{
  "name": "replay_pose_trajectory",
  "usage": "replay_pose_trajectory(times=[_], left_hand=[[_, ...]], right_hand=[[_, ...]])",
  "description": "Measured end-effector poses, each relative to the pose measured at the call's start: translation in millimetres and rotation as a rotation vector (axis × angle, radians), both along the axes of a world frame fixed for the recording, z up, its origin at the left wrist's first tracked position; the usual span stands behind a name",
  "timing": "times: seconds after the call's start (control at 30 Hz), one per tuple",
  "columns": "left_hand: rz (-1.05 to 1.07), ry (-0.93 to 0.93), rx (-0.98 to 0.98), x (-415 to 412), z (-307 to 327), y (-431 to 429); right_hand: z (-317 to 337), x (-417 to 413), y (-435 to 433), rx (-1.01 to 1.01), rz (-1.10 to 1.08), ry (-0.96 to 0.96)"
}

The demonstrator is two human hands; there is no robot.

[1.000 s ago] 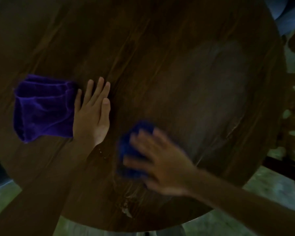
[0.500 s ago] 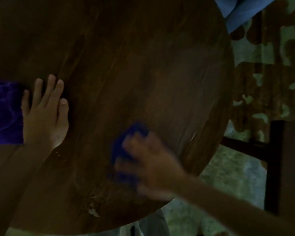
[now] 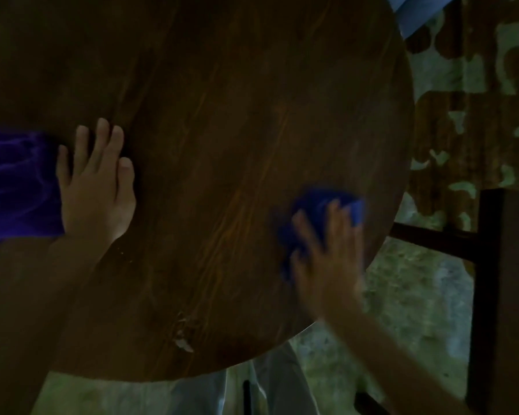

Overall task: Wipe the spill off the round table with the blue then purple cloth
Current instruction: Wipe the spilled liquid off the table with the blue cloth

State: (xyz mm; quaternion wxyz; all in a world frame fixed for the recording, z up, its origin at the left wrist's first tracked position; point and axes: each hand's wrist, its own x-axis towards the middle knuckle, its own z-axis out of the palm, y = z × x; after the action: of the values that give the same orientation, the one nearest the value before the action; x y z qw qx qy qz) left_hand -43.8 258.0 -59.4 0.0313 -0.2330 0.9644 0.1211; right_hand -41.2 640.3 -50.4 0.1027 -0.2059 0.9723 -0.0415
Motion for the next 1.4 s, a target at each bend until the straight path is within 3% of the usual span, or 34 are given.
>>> replay_pose_trajectory(times=[0.13, 0.23, 0.3, 0.4, 0.47, 0.53, 0.6, 0.73, 0.87, 0.93, 1.1, 1.23, 1.3, 1.4], left_hand=[[0.004, 0.000, 0.060, 0.4, 10.5, 1.7], [0.004, 0.008, 0.222, -1.8, 17.5, -6.1], [0.014, 0.004, 0.325, -2.9, 23.5, -12.7], [0.013, -0.002, 0.377, -0.2, 29.7, -11.5], [-0.013, -0.010, 0.360, 0.9, 30.4, -8.8], [-0.035, -0.013, 0.353, 3.0, 28.2, -10.0], [-0.052, -0.005, 0.341, 3.9, 24.1, -13.1], [-0.055, 0.015, 0.336, 2.2, 19.7, -13.0], [0.053, 0.110, 0.511, 2.9, 25.3, -13.7], [0.087, 0.146, 0.577, 4.7, 30.0, -12.8], [0.216, 0.106, 0.643, 4.8, 31.7, -6.1], [0.218, 0.087, 0.624, 4.8, 33.1, -6.0], [0.222, 0.103, 0.637, 5.7, 36.8, -6.7], [0.201, 0.099, 0.596, 5.0, 39.9, -9.0]], right_hand=[[11.9, 106.2, -96.0, -0.078, 0.583, -0.178], [10.0, 51.7, -161.3, -0.204, 0.768, -0.148], [7.3, -22.5, -172.4, -0.194, 0.642, -0.011], [1.3, -126.9, -120.1, -0.039, 0.147, 0.015], [3.6, -139.3, -66.7, -0.004, -0.059, -0.034], [3.9, -94.2, -37.0, 0.012, -0.141, -0.001], [0.9, -12.3, -34.8, 0.028, -0.061, 0.014], [-1.0, 106.3, -89.8, -0.056, 0.457, -0.071], [-7.0, 36.0, -169.4, -0.226, 0.661, -0.076], [-7.4, -38.7, -195.5, -0.228, 0.586, -0.018], [-8.1, -243.3, -154.1, -0.111, 0.040, 0.047], [-10.9, -292.1, -108.5, -0.048, -0.267, -0.024], [-10.8, -266.0, -124.0, -0.066, -0.242, 0.031], [-5.6, -180.8, -157.9, -0.122, 0.131, 0.088]])
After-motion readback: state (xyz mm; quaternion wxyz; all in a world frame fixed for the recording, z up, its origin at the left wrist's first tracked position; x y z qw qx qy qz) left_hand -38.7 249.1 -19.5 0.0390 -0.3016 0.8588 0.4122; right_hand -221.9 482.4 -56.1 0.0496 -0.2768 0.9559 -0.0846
